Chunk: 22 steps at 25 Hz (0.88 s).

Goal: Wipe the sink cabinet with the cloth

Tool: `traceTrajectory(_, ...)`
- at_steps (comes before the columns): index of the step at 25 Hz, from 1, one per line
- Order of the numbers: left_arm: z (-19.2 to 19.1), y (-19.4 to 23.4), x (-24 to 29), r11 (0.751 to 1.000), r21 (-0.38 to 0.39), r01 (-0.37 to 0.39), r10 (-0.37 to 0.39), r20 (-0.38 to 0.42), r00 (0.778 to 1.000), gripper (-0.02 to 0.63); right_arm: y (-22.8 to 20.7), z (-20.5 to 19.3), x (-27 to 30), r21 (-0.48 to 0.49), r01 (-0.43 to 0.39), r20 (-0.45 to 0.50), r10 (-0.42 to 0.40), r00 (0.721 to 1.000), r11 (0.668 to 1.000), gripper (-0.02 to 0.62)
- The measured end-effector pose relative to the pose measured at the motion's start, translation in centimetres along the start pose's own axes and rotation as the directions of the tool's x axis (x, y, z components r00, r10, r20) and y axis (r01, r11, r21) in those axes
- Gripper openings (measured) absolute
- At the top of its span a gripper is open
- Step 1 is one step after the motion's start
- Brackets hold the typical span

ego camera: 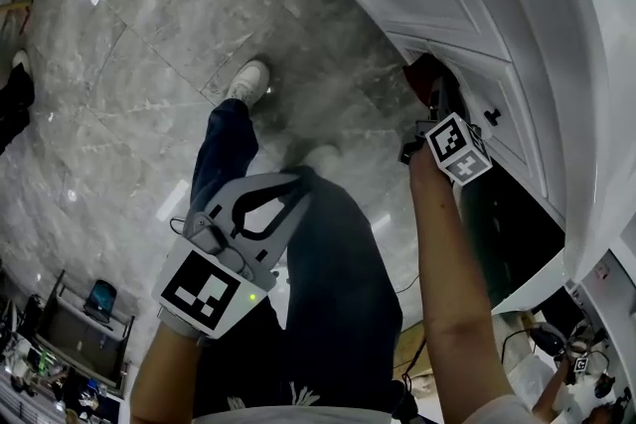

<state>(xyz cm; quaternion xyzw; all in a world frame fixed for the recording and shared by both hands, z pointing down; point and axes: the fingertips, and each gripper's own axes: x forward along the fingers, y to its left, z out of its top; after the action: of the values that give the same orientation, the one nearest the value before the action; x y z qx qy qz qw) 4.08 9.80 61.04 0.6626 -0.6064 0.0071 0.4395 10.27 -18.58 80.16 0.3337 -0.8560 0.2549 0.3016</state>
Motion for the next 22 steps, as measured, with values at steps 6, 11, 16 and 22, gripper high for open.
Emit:
traceTrajectory(6, -0.7, -1.9, 2.2, 0.998, 0.047, 0.050, -0.047, -0.049, 0.998, 0.012, -4.7, -1.0, -2.4, 0.021, 0.034, 0.012, -0.035, 0.999, 0.999, 0.048)
traceTrajectory(11, -1.3, -4.3, 3.9, 0.991, 0.094, 0.100, -0.091, -0.095, 0.991, 0.012, -8.6, -1.4, -4.8, 0.054, 0.068, 0.024, -0.070, 0.997, 0.996, 0.048)
traceTrajectory(16, -1.5, -6.1, 5.2, 0.984, 0.118, 0.134, -0.119, -0.127, 0.985, 0.012, -13.6, -2.3, -7.8, 0.130, 0.160, 0.027, -0.165, 0.986, 0.979, 0.048)
traceTrajectory(22, -1.8, -9.3, 7.1, 0.969, 0.163, 0.187, -0.161, -0.158, 0.974, 0.012, -16.8, -2.9, -9.8, 0.165, 0.187, 0.030, -0.195, 0.980, 0.968, 0.048)
